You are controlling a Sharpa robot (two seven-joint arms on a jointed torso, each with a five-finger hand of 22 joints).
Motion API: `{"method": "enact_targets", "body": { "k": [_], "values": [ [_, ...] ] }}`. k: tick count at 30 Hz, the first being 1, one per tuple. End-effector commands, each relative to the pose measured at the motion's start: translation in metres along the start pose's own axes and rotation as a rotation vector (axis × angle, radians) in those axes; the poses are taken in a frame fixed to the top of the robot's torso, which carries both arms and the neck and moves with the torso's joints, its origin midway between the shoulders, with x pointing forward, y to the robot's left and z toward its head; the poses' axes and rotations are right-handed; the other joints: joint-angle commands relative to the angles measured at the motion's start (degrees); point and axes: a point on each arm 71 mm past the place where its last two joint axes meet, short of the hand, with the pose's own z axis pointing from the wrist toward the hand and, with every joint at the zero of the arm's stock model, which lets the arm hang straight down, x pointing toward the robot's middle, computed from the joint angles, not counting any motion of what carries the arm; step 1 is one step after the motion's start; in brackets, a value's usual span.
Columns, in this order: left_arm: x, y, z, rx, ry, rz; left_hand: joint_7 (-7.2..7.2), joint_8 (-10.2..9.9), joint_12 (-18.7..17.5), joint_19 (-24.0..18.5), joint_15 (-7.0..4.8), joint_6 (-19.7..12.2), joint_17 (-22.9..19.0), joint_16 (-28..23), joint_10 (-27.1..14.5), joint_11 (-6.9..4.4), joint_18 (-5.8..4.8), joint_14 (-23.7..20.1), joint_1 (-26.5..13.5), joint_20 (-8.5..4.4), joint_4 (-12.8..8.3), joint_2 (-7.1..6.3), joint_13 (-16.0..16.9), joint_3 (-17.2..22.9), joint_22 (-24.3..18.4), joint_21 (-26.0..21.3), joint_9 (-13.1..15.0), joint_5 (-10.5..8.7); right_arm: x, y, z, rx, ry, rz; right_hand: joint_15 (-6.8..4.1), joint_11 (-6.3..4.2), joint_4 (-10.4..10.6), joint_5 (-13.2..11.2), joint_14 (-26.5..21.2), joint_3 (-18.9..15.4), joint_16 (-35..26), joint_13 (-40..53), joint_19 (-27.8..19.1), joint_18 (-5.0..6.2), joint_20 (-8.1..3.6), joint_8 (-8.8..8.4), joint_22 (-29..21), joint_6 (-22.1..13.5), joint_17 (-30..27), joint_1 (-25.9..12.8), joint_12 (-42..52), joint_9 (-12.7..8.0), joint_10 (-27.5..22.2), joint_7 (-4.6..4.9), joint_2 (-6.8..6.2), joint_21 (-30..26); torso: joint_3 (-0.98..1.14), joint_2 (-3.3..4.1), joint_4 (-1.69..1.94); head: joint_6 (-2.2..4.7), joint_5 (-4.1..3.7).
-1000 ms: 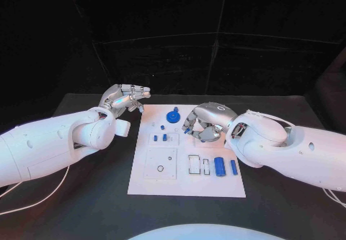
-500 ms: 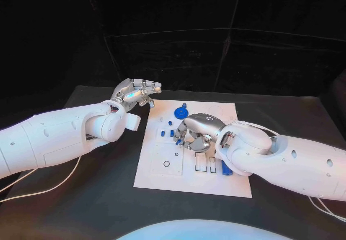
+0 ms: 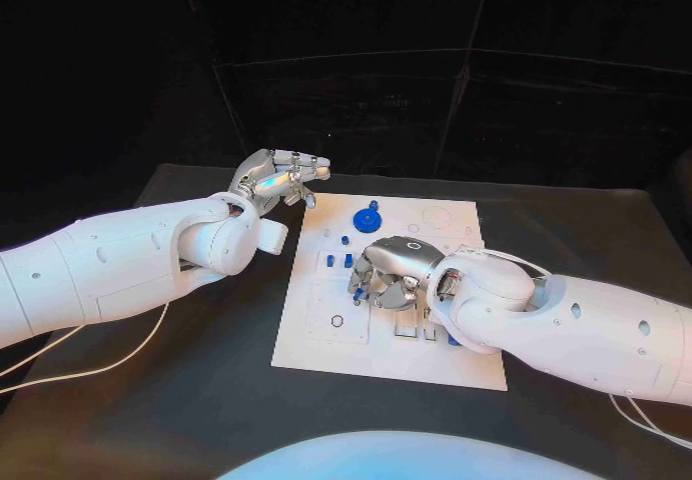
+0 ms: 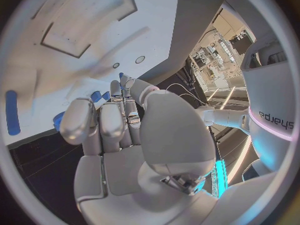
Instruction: Assemble the parts on the task board
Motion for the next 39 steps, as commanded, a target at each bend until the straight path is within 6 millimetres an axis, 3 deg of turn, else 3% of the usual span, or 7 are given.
{"method": "enact_targets", "body": {
  "k": [1, 39],
  "values": [
    [0.0016, -0.0009, 0.0005, 0.004, 0.014, -0.009, 0.26, 0.26, 0.27, -0.5, -0.02, -0.21, -0.09, -0.38, -0.22, 0.27, 0.37, -0.45, 0.16, -0.09, -0.02, 0.59, 0.07, -0.34, -0.1, -0.25, -0.07, -0.17, 0.0027, -0.0006, 0.0003, 0.002, 0.036, -0.018, -0.34, 0.25, 0.01, 0.25, 0.41, 0.18, 0.28, 0.08, 0.11, -0.13, -0.22, -0.06, -0.07, 0.11, -0.1, -0.47, -0.29, 0.02, 0.25, 0.26, -0.13, 0.04, -0.02, 0.02, -0.07, -0.19, 0.09],
    [0.0005, -0.0002, 0.0005, -0.004, 0.017, -0.01, 0.3, 0.24, 0.28, -0.52, 0.0, -0.29, -0.16, -0.42, -0.31, 0.3, 0.37, -0.49, 0.16, -0.07, -0.01, 0.61, 0.06, -0.39, -0.14, -0.32, -0.09, -0.17, 0.0104, 0.0022, 0.0042, 0.023, 0.071, -0.041, -0.3, 0.27, 0.09, 0.27, 0.37, 0.14, 0.28, 0.08, 0.04, -0.12, -0.19, -0.11, -0.18, 0.11, -0.13, -0.72, -0.33, 0.01, 0.23, 0.28, -0.08, -0.01, -0.02, 0.0, -0.06, -0.86, 0.36]
  ]
}}
